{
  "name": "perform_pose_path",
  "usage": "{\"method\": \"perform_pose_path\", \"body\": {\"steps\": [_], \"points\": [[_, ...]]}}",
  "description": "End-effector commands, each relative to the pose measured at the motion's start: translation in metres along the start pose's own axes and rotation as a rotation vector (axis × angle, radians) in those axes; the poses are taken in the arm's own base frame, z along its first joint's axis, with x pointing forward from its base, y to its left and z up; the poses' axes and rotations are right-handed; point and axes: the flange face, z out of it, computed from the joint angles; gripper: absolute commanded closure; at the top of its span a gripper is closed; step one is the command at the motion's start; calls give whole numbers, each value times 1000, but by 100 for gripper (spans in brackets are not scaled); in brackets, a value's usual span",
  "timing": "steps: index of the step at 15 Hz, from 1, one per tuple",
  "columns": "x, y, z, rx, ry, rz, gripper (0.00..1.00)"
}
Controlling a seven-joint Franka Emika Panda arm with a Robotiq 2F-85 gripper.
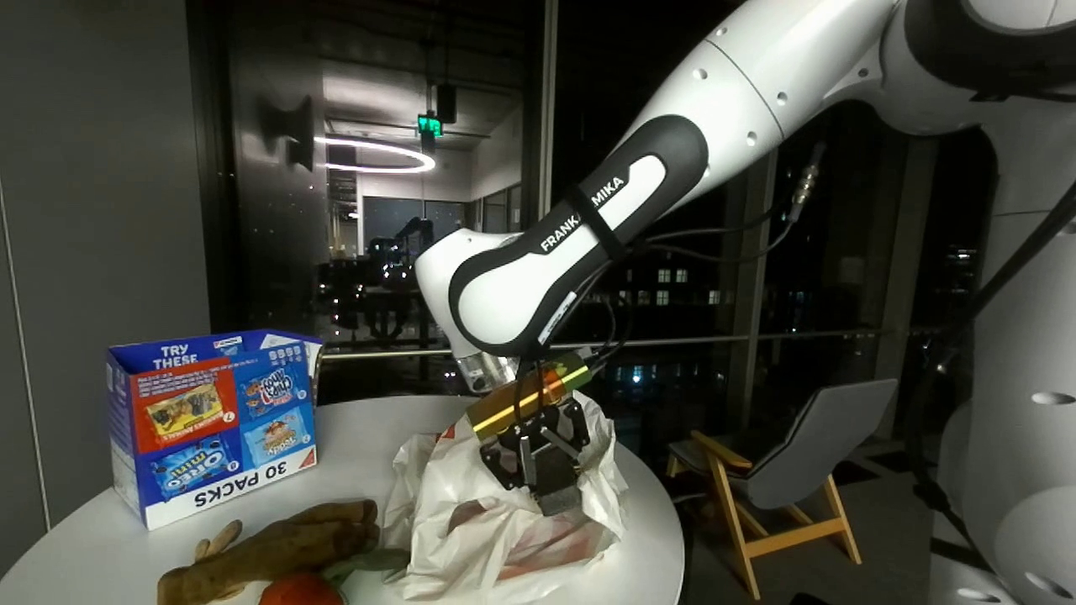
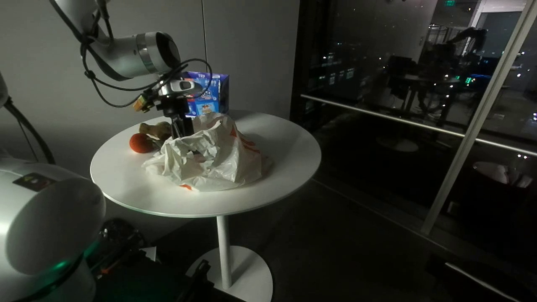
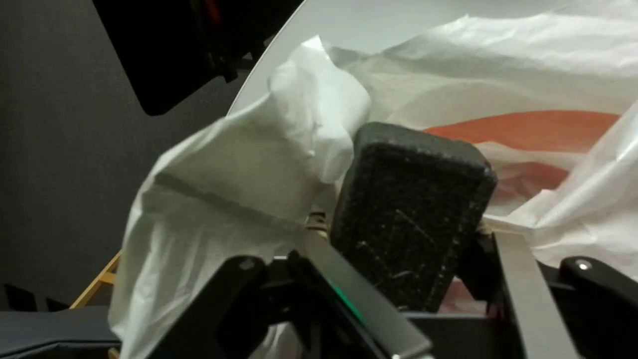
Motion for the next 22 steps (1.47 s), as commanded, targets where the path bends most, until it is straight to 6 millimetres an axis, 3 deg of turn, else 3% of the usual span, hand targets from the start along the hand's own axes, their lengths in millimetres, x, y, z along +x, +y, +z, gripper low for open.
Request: {"method": "perform_pose_path", "body": {"steps": [1,2,4,6,8,12,15,17,20,22], "points": [[14,-1,-6,-16,104,15,63],[16,-2,-6,-6,114,10,63],[17,-6,-8,52,122,-5,13],[15,-11,-17,152,135,-42,12],[10,-15,-28,226,162,-93,1],[-2,-19,-41,247,158,-181,0],[-30,-19,-67,276,154,-251,0],[-49,-14,-82,192,163,-221,0],[-78,-5,-94,69,198,-161,0],[-101,-10,-99,118,217,-278,0]]}}
